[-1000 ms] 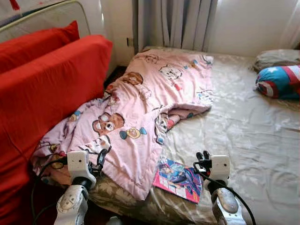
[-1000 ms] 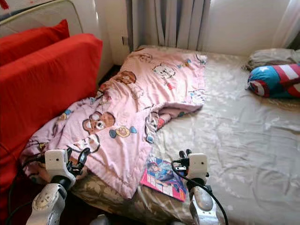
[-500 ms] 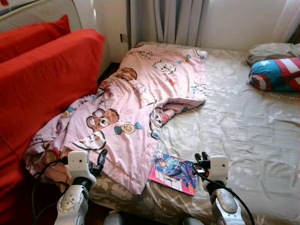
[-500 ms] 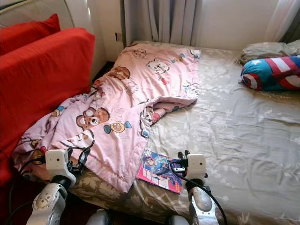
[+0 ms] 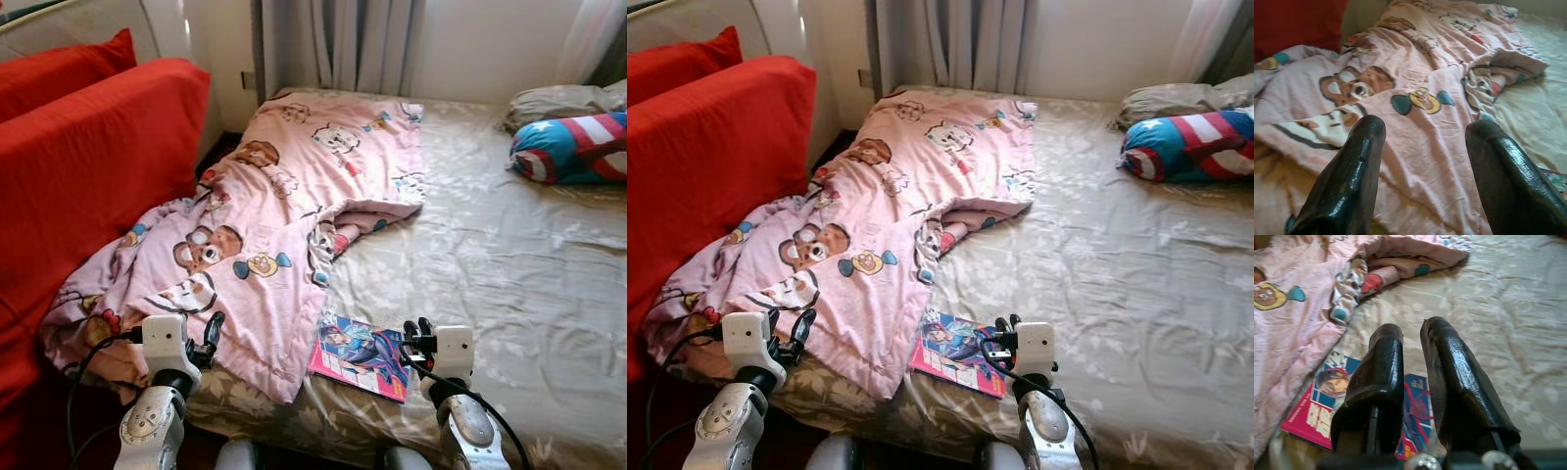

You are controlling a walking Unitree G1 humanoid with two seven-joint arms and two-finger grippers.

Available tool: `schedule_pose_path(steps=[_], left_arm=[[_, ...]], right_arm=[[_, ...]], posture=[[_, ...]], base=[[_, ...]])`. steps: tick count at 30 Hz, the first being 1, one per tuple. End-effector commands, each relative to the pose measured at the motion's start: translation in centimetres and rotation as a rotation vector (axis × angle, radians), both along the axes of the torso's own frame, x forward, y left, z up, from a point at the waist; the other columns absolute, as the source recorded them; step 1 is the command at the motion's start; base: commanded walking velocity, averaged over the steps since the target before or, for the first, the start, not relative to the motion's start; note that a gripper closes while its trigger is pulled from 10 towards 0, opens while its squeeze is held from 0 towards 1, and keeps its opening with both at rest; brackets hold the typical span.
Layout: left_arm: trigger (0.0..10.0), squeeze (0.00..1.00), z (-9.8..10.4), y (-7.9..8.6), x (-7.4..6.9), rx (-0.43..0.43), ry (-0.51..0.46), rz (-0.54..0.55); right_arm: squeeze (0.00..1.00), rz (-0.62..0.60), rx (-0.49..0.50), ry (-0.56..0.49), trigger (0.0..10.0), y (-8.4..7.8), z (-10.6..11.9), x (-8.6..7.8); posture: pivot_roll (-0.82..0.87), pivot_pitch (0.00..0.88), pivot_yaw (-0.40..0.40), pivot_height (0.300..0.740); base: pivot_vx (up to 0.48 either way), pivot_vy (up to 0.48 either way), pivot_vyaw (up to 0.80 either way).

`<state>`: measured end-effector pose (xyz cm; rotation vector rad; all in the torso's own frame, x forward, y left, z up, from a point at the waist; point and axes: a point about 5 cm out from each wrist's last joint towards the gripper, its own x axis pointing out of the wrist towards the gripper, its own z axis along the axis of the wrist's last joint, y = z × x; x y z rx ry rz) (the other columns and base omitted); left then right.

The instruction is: Clean up the room

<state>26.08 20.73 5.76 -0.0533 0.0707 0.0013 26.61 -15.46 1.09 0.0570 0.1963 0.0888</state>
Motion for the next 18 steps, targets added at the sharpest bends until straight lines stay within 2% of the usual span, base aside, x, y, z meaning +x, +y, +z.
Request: schedule_pose_path(steps=[1,18], left_arm=[[10.0,0.0,-0.08,0.03,-0.02,0.001,0.008,-0.005],[10.0,0.0,0.0,0.05,-0.07,0.001,0.006,0.002]], right_arm=[[0.0,-0.003,0.008,0.013,10.0,-0.04,-0.28,-0.21],[0.0,0.014,0.009,0.022,10.0,0.1,-0.47,-0.38]], posture=[[0.02,0.083,0.005,0.651],[0.02,0.091,0.002,0.651]], base=[[0.0,0.0,0.0],[0.0,0.0,0.0]])
